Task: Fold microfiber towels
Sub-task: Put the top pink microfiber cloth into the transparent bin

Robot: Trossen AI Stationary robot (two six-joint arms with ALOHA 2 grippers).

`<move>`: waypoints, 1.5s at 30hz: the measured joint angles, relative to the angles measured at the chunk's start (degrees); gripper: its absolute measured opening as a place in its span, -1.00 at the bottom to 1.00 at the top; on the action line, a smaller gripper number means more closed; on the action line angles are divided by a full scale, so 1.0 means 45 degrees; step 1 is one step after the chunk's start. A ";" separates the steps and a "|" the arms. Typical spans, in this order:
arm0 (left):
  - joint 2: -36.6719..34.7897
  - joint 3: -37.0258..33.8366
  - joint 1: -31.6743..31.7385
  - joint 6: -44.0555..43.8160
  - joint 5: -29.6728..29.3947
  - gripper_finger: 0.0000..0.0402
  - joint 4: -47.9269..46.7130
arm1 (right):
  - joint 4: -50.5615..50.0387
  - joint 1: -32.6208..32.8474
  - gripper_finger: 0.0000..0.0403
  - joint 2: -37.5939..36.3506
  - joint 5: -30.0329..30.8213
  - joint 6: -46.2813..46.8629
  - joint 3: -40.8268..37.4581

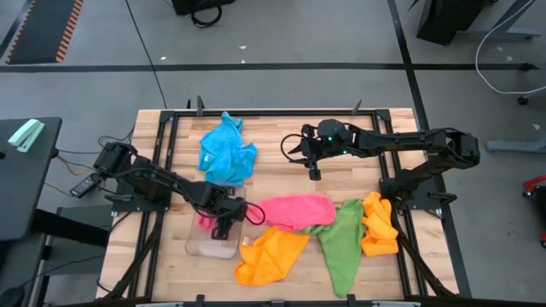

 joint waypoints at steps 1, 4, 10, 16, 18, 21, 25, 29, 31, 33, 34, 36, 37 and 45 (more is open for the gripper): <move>0.0002 -0.0005 -0.0039 -0.0003 -0.0081 -0.05 -0.0043 | 0.0004 0.0000 -0.32 0.0000 0.0000 0.0000 -0.0004; 0.0002 -0.0005 -0.0172 0.0011 -0.0115 -0.09 -0.0043 | 0.0013 0.0000 -0.32 0.0005 -0.0002 0.0023 -0.0004; 0.0002 -0.0005 -0.0701 0.0665 -0.0589 -0.11 -0.0004 | 0.0038 0.0000 -0.32 0.0005 -0.0002 0.0044 -0.0004; 0.0002 0.0424 -0.0855 0.0977 -0.1148 -0.02 -0.0548 | 0.0063 0.0000 -0.32 0.0005 -0.0005 0.0053 -0.0004; 0.0002 0.0773 -0.0827 0.1156 -0.1164 0.00 -0.0799 | 0.0104 0.0000 -0.32 0.0008 -0.0002 0.0058 -0.0004; 0.0002 0.1289 -0.0706 0.1495 -0.1139 -0.02 -0.0990 | 0.0140 0.0005 -0.32 0.0010 -0.0005 0.0058 -0.0004; 0.0085 0.1319 -0.0387 0.1642 -0.0457 -0.06 -0.0972 | 0.0174 0.0010 -0.32 0.0010 -0.0005 0.0140 -0.0004; 0.0255 0.0848 -0.0140 0.1642 -0.0100 -0.08 -0.0728 | 0.0153 0.0012 -0.32 0.0010 -0.0005 0.0168 -0.0009; 0.0411 0.0743 -0.0086 0.1699 0.0064 -0.07 -0.0693 | 0.0121 0.0015 -0.32 0.0010 -0.0005 0.0219 -0.0009; 0.0606 0.0733 -0.0089 0.1897 0.0084 -0.06 -0.0677 | 0.0116 0.0015 -0.32 0.0010 -0.0005 0.0209 -0.0009; 0.0688 0.0733 -0.0091 0.2029 0.0085 -0.05 -0.0674 | 0.0116 0.0015 -0.32 0.0010 -0.0005 0.0209 -0.0009; 0.0886 0.0733 -0.0091 0.2204 0.0274 -0.04 -0.0719 | 0.0116 0.0014 -0.32 0.0010 -0.0005 0.0227 -0.0009; 0.0990 0.0738 -0.0091 0.2212 0.0362 -0.04 -0.0697 | 0.0116 0.0015 -0.32 0.0010 -0.0005 0.0224 -0.0009; 0.1522 0.0782 -0.0091 0.2343 0.0346 -0.18 -0.0864 | 0.0091 0.0011 -0.32 0.0010 -0.0101 0.0237 -0.0009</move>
